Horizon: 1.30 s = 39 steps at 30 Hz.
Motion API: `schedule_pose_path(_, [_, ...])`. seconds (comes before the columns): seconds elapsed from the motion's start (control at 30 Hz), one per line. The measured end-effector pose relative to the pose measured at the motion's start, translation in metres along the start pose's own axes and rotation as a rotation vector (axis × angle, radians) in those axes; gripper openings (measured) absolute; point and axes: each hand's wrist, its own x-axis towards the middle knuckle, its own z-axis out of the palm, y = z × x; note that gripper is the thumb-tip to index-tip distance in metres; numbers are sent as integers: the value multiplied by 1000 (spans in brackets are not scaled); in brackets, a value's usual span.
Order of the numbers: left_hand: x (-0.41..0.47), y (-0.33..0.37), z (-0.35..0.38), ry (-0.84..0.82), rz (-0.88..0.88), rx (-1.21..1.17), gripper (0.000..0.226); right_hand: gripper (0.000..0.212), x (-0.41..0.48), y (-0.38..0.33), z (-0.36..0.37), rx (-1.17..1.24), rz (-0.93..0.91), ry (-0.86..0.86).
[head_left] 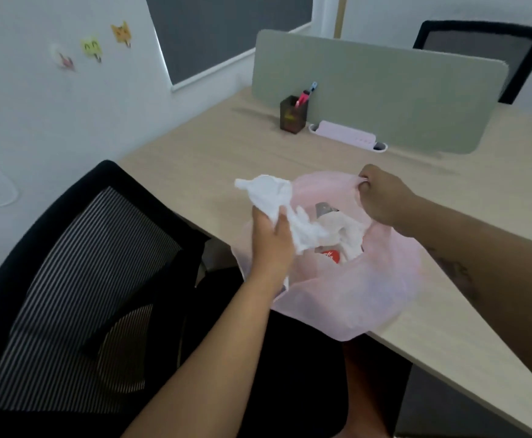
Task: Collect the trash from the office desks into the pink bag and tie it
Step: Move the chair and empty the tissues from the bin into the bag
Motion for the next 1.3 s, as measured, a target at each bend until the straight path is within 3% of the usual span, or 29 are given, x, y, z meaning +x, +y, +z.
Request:
schedule_pose_path(0.07, [-6,-11,31,-190,37,119,38,23,-1,-1,-8,46,21,18])
schedule_pose_path(0.13, [-6,-33,54,-474,49,428,44,26,-2,0,-18,64,39,37])
schedule_pose_path(0.2, [6,-43,60,-568,61,728,55,30,-3,3,-30,66,46,51])
schedule_pose_path(0.33, [32,-28,39,-312,128,624,47,31,-5,13,-52,80,55,95])
schedule_pose_path(0.43, [25,-18,13,-345,157,614,33,31,-7,26,-61,89,91,108])
schedule_pose_path(0.5, [15,-21,-7,-327,349,792,26,30,-8,35,-65,84,120,117])
schedule_pose_path(0.57, [7,-27,-27,-149,680,1046,28,29,-8,42,-69,75,129,146])
schedule_pose_path(0.6, [6,-30,-36,-32,726,1113,31,29,-8,43,-73,61,124,171])
schedule_pose_path(0.63, [5,-31,-44,74,646,1128,38,28,-9,44,-77,40,110,196])
schedule_pose_path(0.7, [11,-31,-54,155,202,1031,57,26,-14,45,-86,-25,81,216])
schedule_pose_path(0.73, [20,-29,-57,103,-21,971,52,24,-17,46,-92,-83,62,199])
schedule_pose_path(0.8, [46,-16,-60,-102,-177,859,18,17,-22,55,-113,-240,30,174])
schedule_pose_path(0.87, [76,25,-49,-158,-123,749,15,14,-29,66,-143,-388,67,305])
schedule_pose_path(0.97, [95,104,-10,-107,75,546,27,16,-38,87,-177,-361,172,523])
schedule_pose_path(1.07, [91,147,24,-311,87,659,21,17,-43,108,-194,-356,233,301])
schedule_pose_path(1.2, [90,159,38,-58,175,671,27,18,-40,126,-223,-330,160,492])
schedule_pose_path(1.3, [75,153,62,-103,144,726,28,18,-31,140,-233,-341,95,431])
